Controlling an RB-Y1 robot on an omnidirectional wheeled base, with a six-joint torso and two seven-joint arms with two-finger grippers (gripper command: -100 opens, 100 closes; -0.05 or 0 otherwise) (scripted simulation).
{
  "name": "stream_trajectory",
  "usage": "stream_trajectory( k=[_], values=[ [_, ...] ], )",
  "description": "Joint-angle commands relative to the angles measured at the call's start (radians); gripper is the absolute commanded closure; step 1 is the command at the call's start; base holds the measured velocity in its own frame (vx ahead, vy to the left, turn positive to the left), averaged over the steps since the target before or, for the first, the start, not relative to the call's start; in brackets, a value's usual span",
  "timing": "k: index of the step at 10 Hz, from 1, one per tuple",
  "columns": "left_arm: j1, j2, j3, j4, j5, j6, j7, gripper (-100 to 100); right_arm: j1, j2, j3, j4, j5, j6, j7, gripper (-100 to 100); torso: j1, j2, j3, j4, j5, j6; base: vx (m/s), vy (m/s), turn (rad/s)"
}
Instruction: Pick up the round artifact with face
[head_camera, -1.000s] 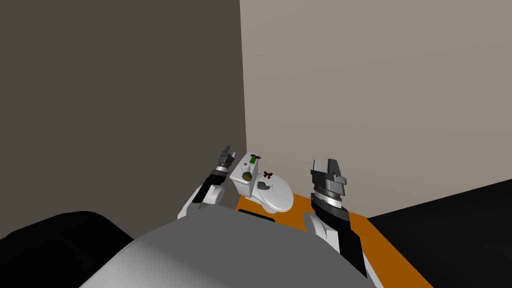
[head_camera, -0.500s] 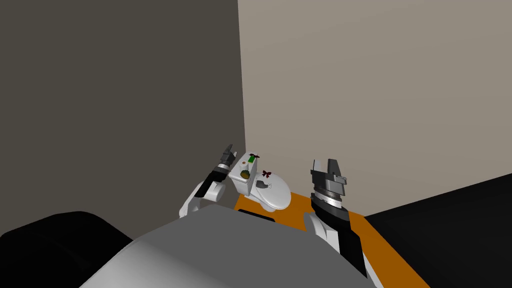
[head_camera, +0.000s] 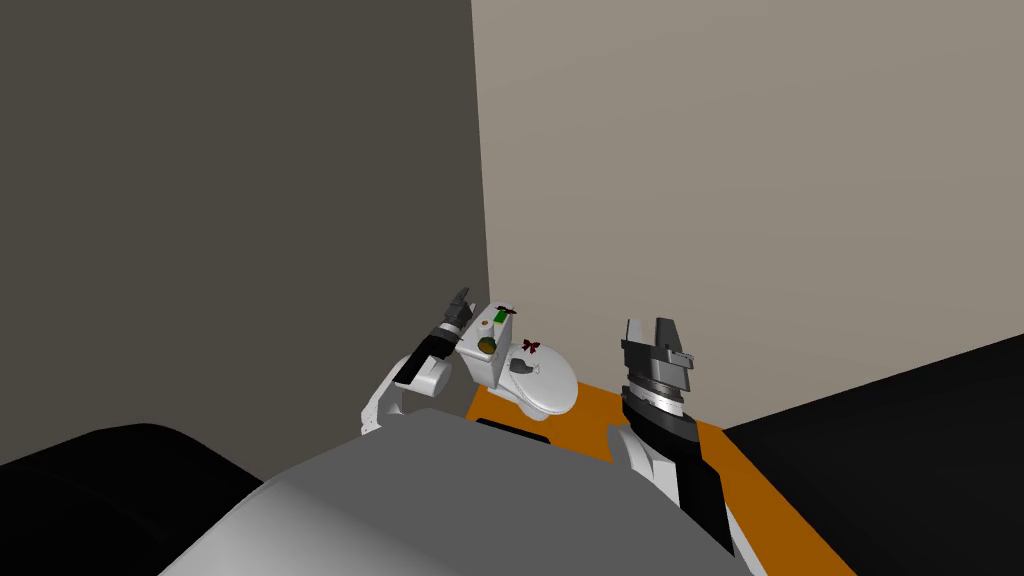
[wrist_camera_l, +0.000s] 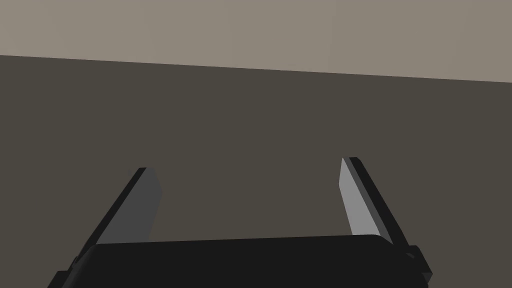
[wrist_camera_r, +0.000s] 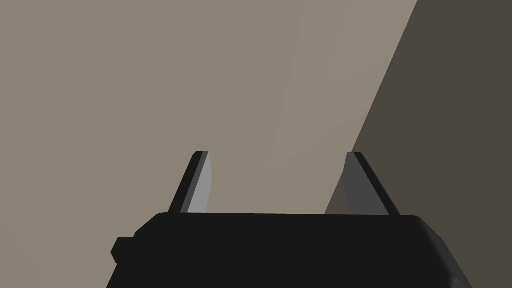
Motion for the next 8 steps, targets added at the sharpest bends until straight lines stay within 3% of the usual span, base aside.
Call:
stream_trajectory(
  k=[1,8],
  values=[
    [-0.002,0.001,-0.001,-0.002,-0.002,0.034,0.0,-100,0.0,0.0,0.0,0.0,0.0,0.0,0.0,0,0.0,0.0,0.0,0.0,0.0,0.0,-0.003,-0.018,0.001],
    [-0.056,0.023,0.001,-0.033,-0.022,0.238,0.01,-100,0.0,0.0,0.0,0.0,0.0,0.0,0.0,0,0.002,-0.001,0.0,0.0,0.0,0.0,-0.016,-0.031,-0.002]
  ],
)
